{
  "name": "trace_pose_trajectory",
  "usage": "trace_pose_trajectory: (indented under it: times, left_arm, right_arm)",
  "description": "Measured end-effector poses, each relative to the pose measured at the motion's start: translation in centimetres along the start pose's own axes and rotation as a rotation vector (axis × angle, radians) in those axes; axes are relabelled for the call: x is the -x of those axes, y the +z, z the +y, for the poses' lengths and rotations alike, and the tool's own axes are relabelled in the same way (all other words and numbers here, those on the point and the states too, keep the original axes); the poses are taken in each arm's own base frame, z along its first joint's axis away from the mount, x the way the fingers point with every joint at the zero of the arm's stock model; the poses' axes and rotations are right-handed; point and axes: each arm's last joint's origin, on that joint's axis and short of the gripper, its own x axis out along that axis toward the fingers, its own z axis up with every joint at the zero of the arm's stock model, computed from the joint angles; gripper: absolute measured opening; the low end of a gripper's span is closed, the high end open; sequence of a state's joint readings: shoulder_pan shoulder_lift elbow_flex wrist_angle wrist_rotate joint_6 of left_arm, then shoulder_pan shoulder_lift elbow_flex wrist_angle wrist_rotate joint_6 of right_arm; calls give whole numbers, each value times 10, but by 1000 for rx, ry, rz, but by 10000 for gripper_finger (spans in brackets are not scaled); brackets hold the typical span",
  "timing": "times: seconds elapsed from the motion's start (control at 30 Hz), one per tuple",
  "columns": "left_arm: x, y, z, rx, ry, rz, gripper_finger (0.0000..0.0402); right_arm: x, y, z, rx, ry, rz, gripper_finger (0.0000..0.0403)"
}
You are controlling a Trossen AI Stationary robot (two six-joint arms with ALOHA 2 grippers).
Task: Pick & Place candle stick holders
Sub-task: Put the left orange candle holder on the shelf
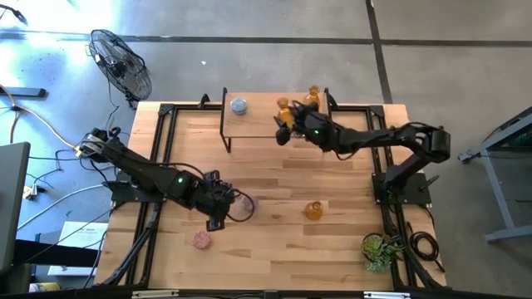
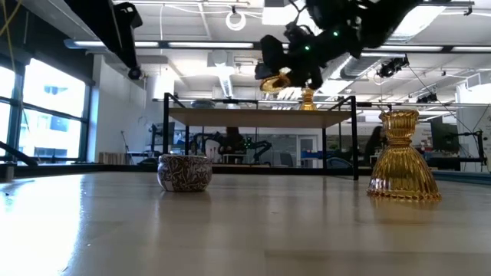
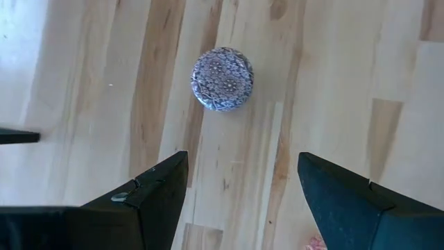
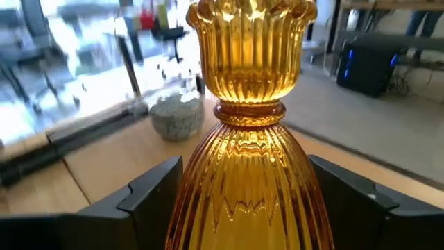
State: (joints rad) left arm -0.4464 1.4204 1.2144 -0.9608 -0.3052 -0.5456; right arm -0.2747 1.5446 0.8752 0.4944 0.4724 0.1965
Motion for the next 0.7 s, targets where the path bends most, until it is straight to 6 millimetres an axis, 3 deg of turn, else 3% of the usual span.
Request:
trace_pose_trajectory:
  times: [0.23,0.7]
  left_arm:
    - [0,-1,-1,4,10,-8,269]
    - [0,1,-1,1,24,-37,269]
  right_arm:
    - [23,-28,-8,-15,-49,-83,277]
    - [27,-39,-19,-51,-262,-89,277]
